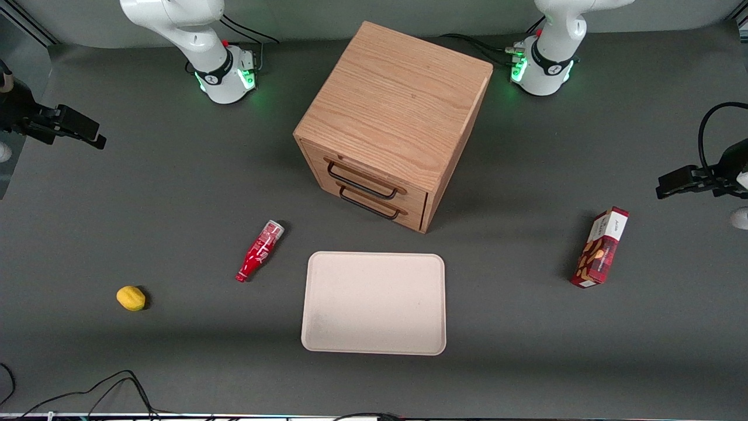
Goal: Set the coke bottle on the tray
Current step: 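Move the right gripper down toward the red Coca-Cola bottle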
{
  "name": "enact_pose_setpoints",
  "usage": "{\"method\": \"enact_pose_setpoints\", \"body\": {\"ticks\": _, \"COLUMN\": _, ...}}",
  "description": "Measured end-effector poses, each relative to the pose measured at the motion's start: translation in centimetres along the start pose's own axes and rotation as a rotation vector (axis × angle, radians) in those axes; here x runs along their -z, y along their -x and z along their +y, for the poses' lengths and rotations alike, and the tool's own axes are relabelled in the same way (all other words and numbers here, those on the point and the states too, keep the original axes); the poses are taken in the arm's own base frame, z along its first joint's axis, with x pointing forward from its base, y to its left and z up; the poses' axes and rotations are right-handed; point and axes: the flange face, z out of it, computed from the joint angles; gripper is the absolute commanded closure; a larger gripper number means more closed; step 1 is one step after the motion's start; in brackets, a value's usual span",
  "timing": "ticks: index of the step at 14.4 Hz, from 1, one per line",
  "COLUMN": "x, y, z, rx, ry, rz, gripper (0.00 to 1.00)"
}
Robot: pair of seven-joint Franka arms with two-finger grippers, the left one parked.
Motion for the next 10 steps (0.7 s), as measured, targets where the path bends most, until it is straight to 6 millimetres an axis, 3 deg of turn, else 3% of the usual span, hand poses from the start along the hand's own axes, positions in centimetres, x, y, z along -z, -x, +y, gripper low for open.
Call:
{"method": "enact_pose_setpoints", "body": {"ticks": 4, "x": 0.3, "y": 0.0, "z": 1.0, "rx": -0.019, "ry": -0.007, "rz": -0.005, "gripper": 0.00}}
{"method": "enact_pose_setpoints", "body": {"ticks": 6, "x": -0.6, "y": -0.6, "z": 0.4, "rx": -0.014, "ry": -0.044, "rz": -0.030, "gripper": 0.00}}
{"method": "enact_pose_setpoints", "body": {"ticks": 8, "x": -3.3, "y": -3.1, "z": -1.5, "rx": -0.059, "ry": -0.082, "rz": -0.048, "gripper": 0.00}}
{"method": "enact_pose_setpoints", "body": {"ticks": 10, "x": -8.1, "y": -6.7, "z": -4.4, "rx": -0.179, "ry": -0.111, "rz": -0.075, "gripper": 0.00}}
